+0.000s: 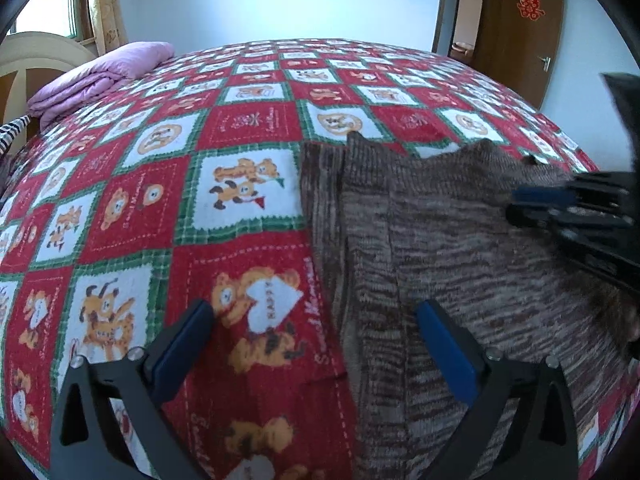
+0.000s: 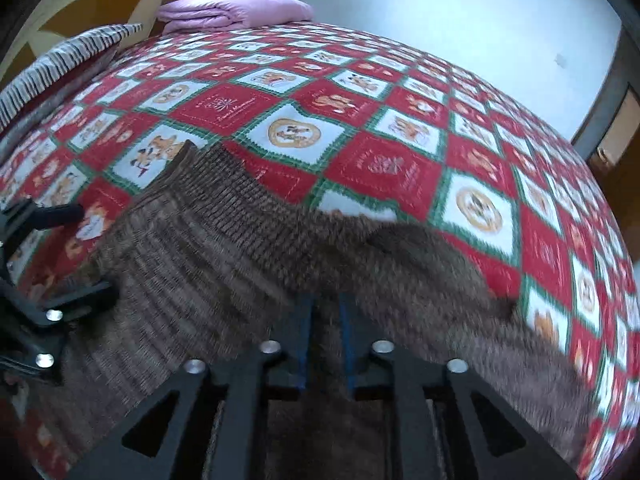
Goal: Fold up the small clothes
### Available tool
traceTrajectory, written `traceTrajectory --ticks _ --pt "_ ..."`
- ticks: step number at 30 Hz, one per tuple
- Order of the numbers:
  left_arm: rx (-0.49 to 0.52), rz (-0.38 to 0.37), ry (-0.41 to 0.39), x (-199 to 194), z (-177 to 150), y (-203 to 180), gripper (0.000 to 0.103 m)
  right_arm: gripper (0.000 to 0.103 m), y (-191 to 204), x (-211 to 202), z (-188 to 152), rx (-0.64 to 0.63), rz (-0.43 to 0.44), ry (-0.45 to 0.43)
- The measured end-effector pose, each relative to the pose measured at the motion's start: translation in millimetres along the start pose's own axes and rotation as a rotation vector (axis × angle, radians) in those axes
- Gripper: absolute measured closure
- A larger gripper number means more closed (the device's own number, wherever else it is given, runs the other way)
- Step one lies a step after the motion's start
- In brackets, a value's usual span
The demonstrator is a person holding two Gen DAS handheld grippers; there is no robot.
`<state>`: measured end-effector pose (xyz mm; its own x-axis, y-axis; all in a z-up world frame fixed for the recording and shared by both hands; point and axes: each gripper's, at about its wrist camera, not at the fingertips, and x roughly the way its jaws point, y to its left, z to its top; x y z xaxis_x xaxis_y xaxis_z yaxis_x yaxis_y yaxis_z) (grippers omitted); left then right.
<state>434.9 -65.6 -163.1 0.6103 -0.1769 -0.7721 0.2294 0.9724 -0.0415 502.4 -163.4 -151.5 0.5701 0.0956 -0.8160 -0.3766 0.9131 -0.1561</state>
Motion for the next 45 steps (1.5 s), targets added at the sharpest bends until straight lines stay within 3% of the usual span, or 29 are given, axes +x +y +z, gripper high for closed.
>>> traceTrajectory --ticks 4,8,12,16,18,23,25,26,28,30,32,33,36,40,45 --pt "-0.014 -0.002 -0.005 -2.7 -2.3 4.3 0.0 0.083 1.1 -39.3 -34.2 -0.013 -0.015 -0.016" --pt "-0.009 0.012 -0.003 -2.4 -2.4 2.6 0.0 0.083 -29.5 -78.5 -81.0 0.065 -0.068 -0.035" --pt "-0.006 0.012 0.005 -2.3 -3.2 2.8 0.0 0.082 -75.0 -117.4 -144.2 0.18 -0.203 -0.037" --pt "0.02 0.008 0.029 -8.2 -11.7 2.3 0.0 0.081 -100.6 -116.9 -198.8 0.305 -0.139 0.085" --pt "0.04 0.018 0.027 -16.0 -20.4 1.2 0.0 0.081 -93.7 -127.3 -215.2 0.319 -0.142 0.063" --pt "0.003 0.018 0.019 -25.6 -29.1 8.6 0.0 0.08 -78.3 -135.9 -212.8 0.249 -0.211 0.103" --pt "0.0 0.018 0.019 -24.5 -28.5 8.9 0.0 0.078 -78.6 -141.9 -203.0 0.269 -0.209 0.061" --pt "0.001 0.021 0.019 -24.5 -28.2 8.4 0.0 0.075 -78.5 -144.3 -195.6 0.285 -0.192 0.024" --pt "0.001 0.028 0.022 -24.7 -28.8 7.6 0.0 0.057 -74.6 -140.2 -181.9 0.29 -0.169 -0.012" --pt "-0.01 0.024 0.025 -26.3 -30.6 9.7 0.0 0.056 -71.5 -125.6 -177.1 0.294 -0.169 -0.007" --pt "-0.023 0.014 0.024 -29.5 -33.8 13.0 0.0 0.056 -69.1 -103.3 -185.0 0.332 -0.121 0.087" --pt "-0.029 0.004 0.025 -30.7 -35.2 14.8 0.0 0.056 -64.9 -106.9 -191.8 0.346 -0.138 0.042" --pt "-0.022 -0.006 0.037 -33.8 -40.5 14.7 0.0 0.056 -53.4 -112.7 -205.4 0.315 -0.148 0.029" --pt "0.002 0.003 0.039 -37.8 -45.6 10.7 0.0 0.056 -52.3 -119.6 -214.1 0.327 -0.114 0.032" --pt "-0.023 -0.021 0.035 -38.1 -45.5 16.6 0.0 0.056 -41.6 -123.5 -211.2 0.294 -0.147 0.049"
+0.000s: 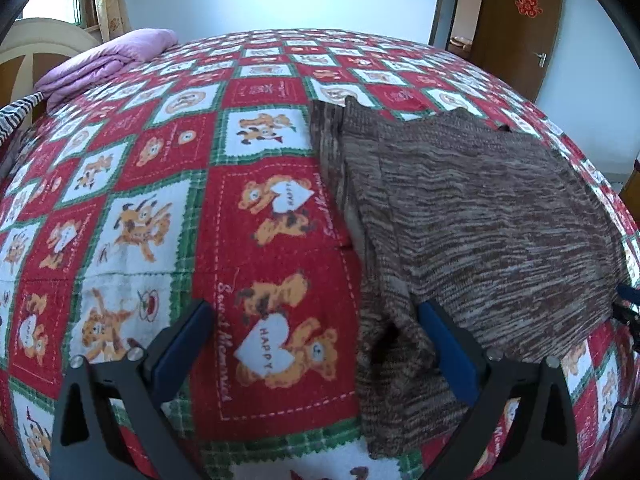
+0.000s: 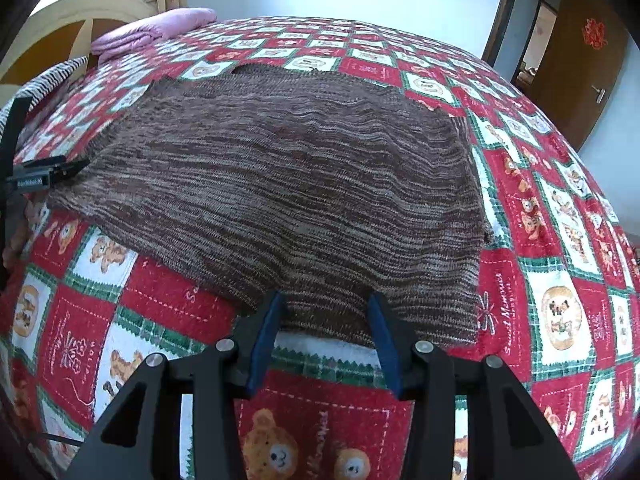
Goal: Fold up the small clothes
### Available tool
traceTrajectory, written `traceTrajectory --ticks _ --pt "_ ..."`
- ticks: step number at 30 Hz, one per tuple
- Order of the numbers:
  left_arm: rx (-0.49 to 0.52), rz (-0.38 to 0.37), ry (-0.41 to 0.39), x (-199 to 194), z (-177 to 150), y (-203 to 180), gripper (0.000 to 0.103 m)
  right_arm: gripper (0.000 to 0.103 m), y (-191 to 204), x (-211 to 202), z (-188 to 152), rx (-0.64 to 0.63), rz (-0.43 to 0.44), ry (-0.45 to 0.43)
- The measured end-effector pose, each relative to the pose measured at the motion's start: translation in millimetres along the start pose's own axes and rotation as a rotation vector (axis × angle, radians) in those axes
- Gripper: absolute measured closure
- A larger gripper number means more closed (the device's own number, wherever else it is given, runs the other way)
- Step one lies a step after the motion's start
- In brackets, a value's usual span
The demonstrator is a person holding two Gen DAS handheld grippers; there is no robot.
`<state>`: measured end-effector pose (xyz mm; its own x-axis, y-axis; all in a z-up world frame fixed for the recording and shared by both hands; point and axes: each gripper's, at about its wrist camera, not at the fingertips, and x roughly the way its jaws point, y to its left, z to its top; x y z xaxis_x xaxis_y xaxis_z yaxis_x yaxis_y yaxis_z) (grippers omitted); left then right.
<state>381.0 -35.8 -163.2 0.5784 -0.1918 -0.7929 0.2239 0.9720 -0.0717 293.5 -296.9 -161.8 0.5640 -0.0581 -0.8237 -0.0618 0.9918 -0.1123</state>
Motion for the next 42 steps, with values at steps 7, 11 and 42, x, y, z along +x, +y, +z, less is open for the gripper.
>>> traceTrajectory --ticks 7,11,42 --pt "-0.052 -0.013 -0.02 -9.3 6.3 11.8 0.0 0.056 1.8 -11.5 -5.2 -0.011 -0.025 -0.013" --pt "-0.104 -0.004 -0.058 -11.5 17.9 30.5 0.0 0.056 20.6 -31.3 5.0 -0.059 -0.019 -0.077" --pt "-0.104 -0.23 -0.058 61.6 97.1 30.7 0.013 0.056 275.0 -0.2 45.3 -0.529 0.033 -0.269"
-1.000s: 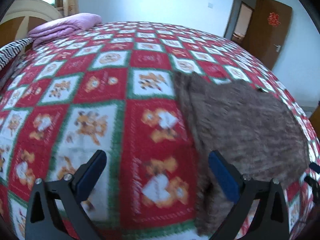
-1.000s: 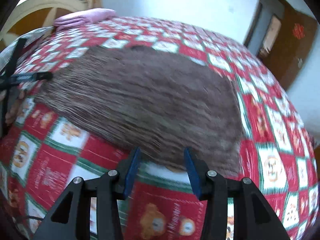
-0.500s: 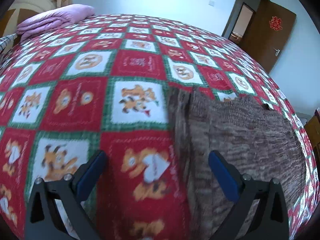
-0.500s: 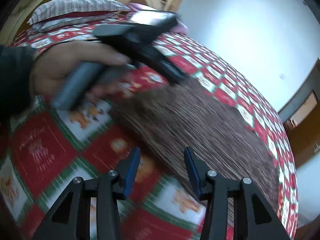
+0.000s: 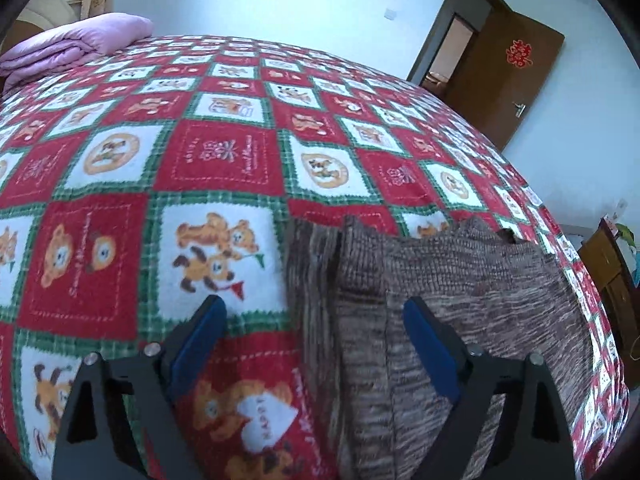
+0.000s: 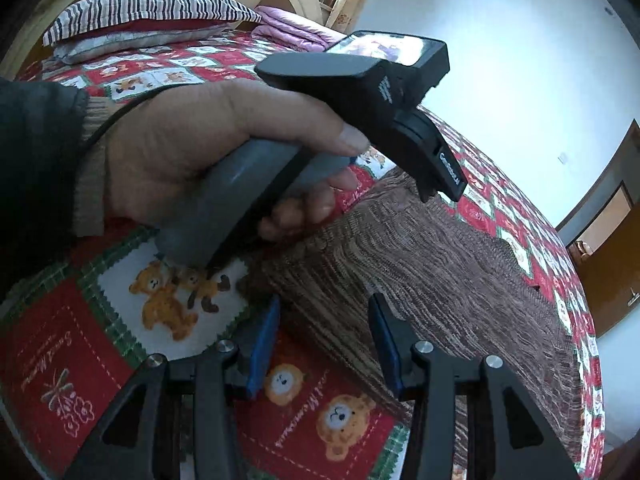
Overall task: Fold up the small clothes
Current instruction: 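Grasp the folded sweater's side edge with the left tool and lift it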
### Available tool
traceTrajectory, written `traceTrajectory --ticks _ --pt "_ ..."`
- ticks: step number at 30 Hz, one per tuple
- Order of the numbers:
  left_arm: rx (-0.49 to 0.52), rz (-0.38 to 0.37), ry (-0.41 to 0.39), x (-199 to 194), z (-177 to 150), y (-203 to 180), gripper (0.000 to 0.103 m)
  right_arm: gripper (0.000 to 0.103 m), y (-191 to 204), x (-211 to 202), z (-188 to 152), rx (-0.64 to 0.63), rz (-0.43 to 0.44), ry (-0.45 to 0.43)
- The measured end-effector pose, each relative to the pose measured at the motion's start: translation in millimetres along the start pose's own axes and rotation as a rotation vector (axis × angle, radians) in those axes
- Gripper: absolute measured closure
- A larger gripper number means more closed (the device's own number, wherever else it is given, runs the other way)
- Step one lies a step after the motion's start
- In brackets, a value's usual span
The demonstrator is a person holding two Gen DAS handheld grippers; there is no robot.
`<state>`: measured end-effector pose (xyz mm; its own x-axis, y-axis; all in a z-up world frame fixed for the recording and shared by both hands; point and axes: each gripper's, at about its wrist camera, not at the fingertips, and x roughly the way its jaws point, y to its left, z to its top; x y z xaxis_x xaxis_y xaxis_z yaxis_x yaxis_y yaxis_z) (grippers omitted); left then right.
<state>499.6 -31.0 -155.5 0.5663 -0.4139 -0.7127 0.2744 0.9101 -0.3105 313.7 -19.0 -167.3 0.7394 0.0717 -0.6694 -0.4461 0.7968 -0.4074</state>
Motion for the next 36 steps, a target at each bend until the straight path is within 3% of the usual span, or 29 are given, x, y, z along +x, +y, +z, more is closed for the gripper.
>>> traceTrajectory --ticks 2,4,5,6,7,9,12,26,32,36 --pt "0.012 0.013 0.01 3.9 1.2 -2.2 0.016 0.056 1.6 1.4 3.6 0.002 -0.002 -0.005" --pt "0.031 0.013 0.012 5.1 0.9 -4.8 0.027 0.06 1.0 4.7 4.7 0.008 0.001 -0.007" --pt "0.034 0.008 0.012 5.0 0.2 -5.0 0.039 0.066 0.1 5.9 6.2 0.014 0.009 -0.008" --pt "0.031 0.003 0.012 5.4 0.1 -4.1 0.048 0.081 -1.4 6.7 6.8 0.022 0.029 -0.008" --pt "0.025 0.0 0.013 5.8 -0.1 -2.7 0.054 0.088 -2.8 7.4 6.7 0.028 0.046 -0.004" --pt "0.01 -0.004 0.013 6.5 -0.2 0.1 0.077 0.091 -4.4 7.9 5.8 0.035 0.061 -0.003" --pt "0.0 -0.002 0.01 6.6 -0.6 1.9 0.089 0.096 -7.9 7.4 4.0 0.056 0.085 -0.003" --pt "0.046 0.046 0.025 7.5 -0.6 -7.6 0.096 0.1 -21.6 -3.2 -4.6 0.133 0.152 -0.011" --pt "0.009 0.052 0.047 -2.9 6.9 -9.3 0.098 0.101 -34.8 -12.3 -11.0 0.165 0.167 -0.022" --pt "-0.034 0.011 0.023 -20.8 16.1 -16.1 0.098 0.101 -56.0 -25.1 -18.6 0.219 0.176 -0.043"
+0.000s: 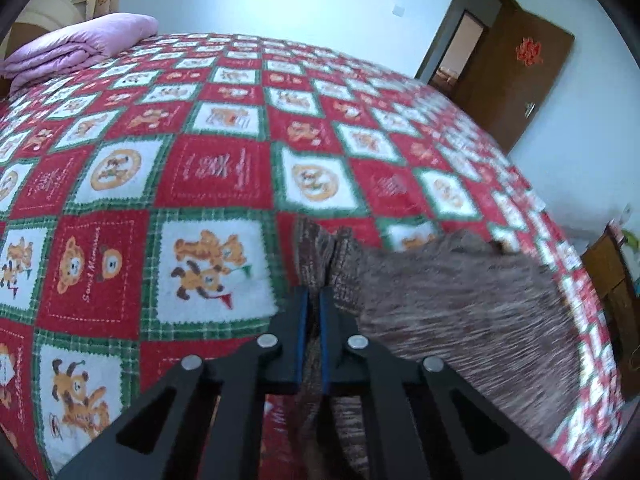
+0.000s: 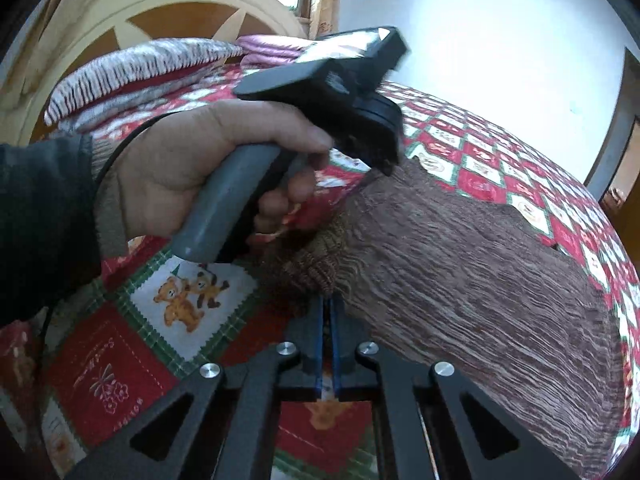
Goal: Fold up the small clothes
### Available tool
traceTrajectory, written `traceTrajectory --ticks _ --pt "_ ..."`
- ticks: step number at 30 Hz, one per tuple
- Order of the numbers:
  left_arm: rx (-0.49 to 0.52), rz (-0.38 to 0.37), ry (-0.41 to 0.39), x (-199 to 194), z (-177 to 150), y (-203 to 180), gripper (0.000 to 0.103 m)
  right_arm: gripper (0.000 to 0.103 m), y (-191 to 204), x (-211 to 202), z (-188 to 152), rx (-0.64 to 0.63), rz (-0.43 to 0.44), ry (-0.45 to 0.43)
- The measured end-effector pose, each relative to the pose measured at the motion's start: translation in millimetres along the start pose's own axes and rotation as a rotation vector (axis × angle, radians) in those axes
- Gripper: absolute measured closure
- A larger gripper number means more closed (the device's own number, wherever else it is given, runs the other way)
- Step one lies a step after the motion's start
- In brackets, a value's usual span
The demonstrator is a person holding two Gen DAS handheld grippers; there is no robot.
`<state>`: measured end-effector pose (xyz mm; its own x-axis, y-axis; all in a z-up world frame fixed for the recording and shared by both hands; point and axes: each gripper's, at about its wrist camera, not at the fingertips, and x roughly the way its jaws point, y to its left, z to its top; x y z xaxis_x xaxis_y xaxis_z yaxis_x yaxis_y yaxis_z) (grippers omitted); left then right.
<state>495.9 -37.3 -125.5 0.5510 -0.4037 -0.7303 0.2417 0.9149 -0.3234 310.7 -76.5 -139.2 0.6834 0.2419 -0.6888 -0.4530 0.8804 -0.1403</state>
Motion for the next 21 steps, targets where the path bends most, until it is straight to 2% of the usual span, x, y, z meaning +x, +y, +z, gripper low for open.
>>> traceTrajectory --ticks 3,12,21 --pt "0.001 -0.028 -0.017 -13.1 7.8 -16.5 0.098 0.101 -16.5 -11.8 -2.6 0.04 0.001 -0.016" --pt "0.092 -0.025 -0.022 -28.0 16.4 -84.3 0.098 0.101 -71.3 -47.8 -24.7 0.179 -0.001 -0.047" --pt "0.125 -0.105 -0.051 -30.5 26.7 -149.7 0.098 0.102 -133.1 -91.5 -51.0 0.33 0.017 -0.089"
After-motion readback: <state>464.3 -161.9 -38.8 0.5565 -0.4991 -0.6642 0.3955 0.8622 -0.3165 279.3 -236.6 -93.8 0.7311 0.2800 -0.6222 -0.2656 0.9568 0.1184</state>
